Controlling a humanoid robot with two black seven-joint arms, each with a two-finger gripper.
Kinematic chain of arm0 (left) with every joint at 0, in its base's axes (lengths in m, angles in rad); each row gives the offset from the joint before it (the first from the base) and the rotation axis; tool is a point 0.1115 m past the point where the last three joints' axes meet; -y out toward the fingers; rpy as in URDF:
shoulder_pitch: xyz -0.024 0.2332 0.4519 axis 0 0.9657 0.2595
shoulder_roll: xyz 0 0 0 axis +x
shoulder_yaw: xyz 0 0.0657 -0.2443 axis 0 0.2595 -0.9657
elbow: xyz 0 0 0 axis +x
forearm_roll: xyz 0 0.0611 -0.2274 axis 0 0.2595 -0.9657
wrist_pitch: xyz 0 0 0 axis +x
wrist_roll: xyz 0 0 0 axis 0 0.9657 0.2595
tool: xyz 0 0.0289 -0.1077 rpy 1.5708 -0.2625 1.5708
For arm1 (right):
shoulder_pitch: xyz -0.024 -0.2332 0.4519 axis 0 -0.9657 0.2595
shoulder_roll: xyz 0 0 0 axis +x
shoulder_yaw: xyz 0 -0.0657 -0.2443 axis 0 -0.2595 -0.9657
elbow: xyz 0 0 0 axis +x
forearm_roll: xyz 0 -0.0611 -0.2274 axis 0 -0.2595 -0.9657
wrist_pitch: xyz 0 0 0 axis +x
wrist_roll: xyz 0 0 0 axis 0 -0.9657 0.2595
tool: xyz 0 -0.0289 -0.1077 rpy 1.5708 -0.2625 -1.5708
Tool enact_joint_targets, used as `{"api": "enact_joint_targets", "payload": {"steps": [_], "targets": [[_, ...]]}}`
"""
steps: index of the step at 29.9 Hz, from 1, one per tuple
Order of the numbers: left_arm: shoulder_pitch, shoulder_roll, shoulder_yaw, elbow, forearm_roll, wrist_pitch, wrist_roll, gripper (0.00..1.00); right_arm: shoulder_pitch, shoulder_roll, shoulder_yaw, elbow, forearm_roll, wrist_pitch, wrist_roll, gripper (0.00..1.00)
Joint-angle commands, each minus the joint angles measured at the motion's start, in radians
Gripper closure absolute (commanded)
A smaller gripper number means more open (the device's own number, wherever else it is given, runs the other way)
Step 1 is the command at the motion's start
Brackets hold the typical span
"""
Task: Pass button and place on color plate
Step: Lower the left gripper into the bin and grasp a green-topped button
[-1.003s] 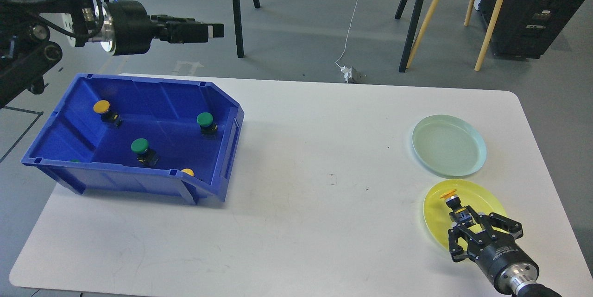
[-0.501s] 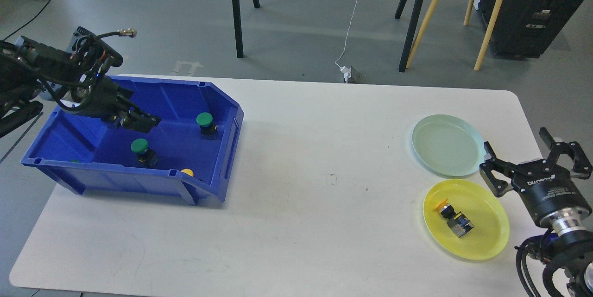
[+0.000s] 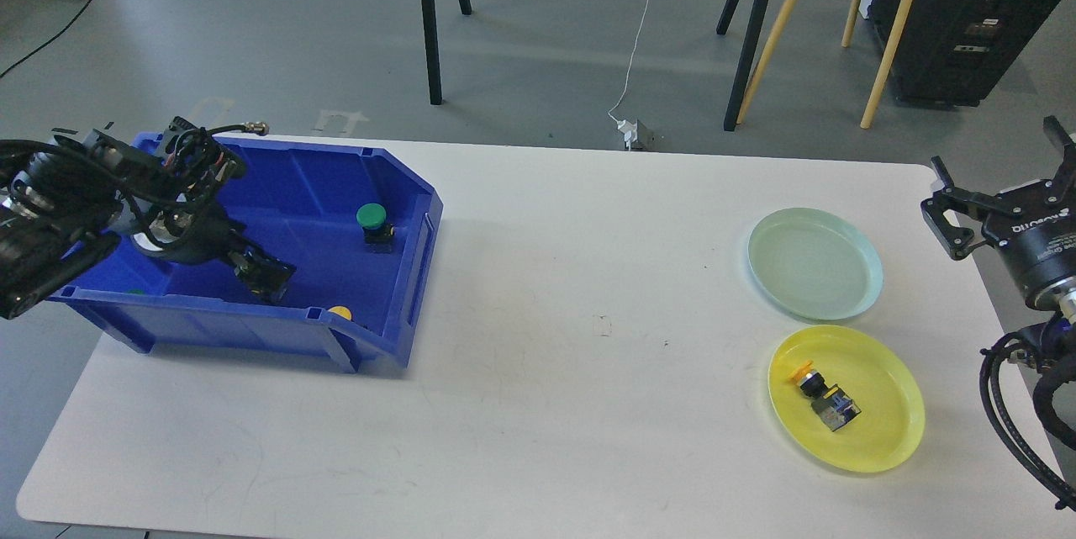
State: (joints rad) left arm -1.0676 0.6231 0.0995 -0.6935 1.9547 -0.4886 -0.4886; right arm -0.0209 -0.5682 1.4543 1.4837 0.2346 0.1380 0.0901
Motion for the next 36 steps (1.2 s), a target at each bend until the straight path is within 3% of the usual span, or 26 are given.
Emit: {"api": "enact_joint_targets", "payload": {"steps": [1,9,14,17,19,20,21,22,30,36], "targets": [[0.025,-0.036,0.009,0.071,-0.017,0.0,0.0,0.02,0.004,-0.009,-0.003,-0.005,0.0,0.0,0.0,0.0],[0.034,-0.049,0.008,0.101,-0.019,0.0,0.0,0.06,-0.011,-0.006,-0.003,-0.003,0.002,0.0,0.0,0.0],[0.046,-0.051,0.008,0.101,-0.02,0.0,0.0,0.34,-0.027,-0.001,-0.003,-0.002,0.002,0.002,0.0,0.0],[0.048,-0.051,0.008,0.103,-0.02,0.0,0.0,0.4,-0.034,0.002,-0.003,-0.002,0.002,0.003,0.0,0.0],[0.046,-0.049,0.008,0.101,-0.02,0.0,0.0,0.52,-0.036,0.004,-0.003,-0.002,0.002,0.003,0.0,0.0],[0.046,-0.049,0.008,0.101,-0.019,0.0,0.0,0.63,-0.036,0.004,-0.003,-0.002,0.002,0.002,0.0,0.0],[0.046,-0.049,0.005,0.101,-0.019,0.0,0.0,0.82,-0.036,0.004,-0.003,-0.002,0.002,0.003,0.0,0.0],[0.044,-0.049,0.003,0.101,-0.019,0.0,0.0,0.93,-0.036,0.004,-0.003,-0.003,0.002,0.003,0.0,0.0],[0.022,-0.042,-0.03,0.075,-0.058,0.0,0.0,0.99,-0.037,0.005,-0.005,-0.003,0.0,0.002,0.0,0.0],[-0.106,0.087,-0.125,-0.113,-0.359,0.0,0.0,0.97,-0.001,-0.018,-0.037,-0.01,-0.107,0.0,0.002,0.0]]}}
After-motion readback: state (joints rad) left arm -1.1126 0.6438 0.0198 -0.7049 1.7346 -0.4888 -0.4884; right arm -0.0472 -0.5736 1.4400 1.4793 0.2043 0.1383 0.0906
